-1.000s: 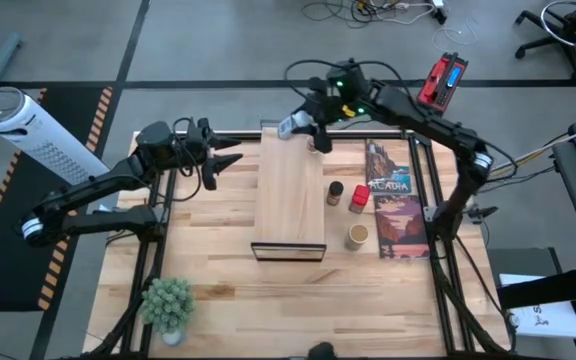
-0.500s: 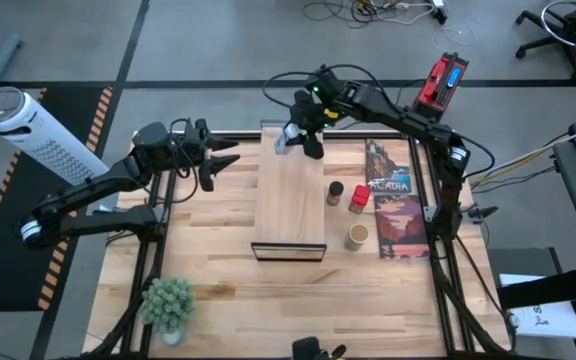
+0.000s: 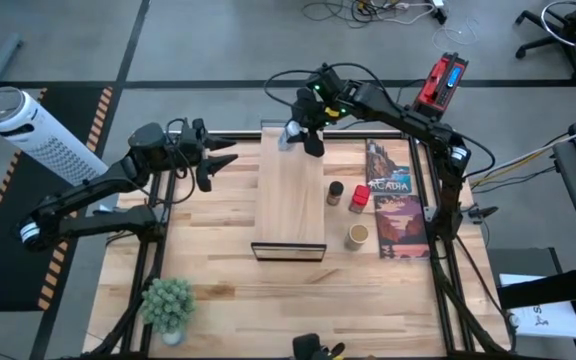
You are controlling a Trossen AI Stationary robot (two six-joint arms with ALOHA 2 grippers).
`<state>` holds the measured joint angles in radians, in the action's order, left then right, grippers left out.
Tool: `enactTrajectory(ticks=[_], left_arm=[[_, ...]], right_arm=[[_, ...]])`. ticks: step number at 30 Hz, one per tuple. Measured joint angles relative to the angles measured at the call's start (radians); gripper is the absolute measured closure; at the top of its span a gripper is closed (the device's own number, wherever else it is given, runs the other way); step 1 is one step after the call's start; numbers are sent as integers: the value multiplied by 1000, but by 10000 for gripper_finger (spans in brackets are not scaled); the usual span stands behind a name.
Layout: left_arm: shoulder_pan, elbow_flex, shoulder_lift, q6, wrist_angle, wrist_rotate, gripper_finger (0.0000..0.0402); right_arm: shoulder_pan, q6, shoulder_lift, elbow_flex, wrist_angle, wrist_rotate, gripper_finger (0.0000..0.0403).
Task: Shelf spices
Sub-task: Put the white seasoning bottle on the shelf
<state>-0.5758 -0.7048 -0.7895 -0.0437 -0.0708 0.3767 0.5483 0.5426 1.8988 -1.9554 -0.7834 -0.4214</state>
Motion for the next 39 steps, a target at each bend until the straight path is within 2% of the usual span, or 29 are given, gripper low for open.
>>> enactTrajectory(ticks=[5, 13, 21, 27, 31, 36, 39], left_arm=[[0, 0, -7, 0, -9, 0, 224], [0, 0, -7, 1, -27, 0, 219], [0, 0, -7, 2, -27, 0, 225], [0, 0, -7, 6, -40, 0, 220], [0, 0, -7, 6, -46, -1, 220], [0, 0, -7, 5, -48, -5, 225], [0, 0, -7, 5, -45, -5, 225]], right_arm=[[0, -8, 1, 1, 30, 4, 221], [-3, -26, 23, -1, 32, 0, 203], [-7, -25, 60, -1, 55, 3, 220], [-5, -31, 62, -1, 88, 3, 203], [-3, -35, 75, -2, 105, 4, 207], [0, -56, 130, -75, 102, 0, 216], [0, -52, 175, -146, 49, -1, 208]])
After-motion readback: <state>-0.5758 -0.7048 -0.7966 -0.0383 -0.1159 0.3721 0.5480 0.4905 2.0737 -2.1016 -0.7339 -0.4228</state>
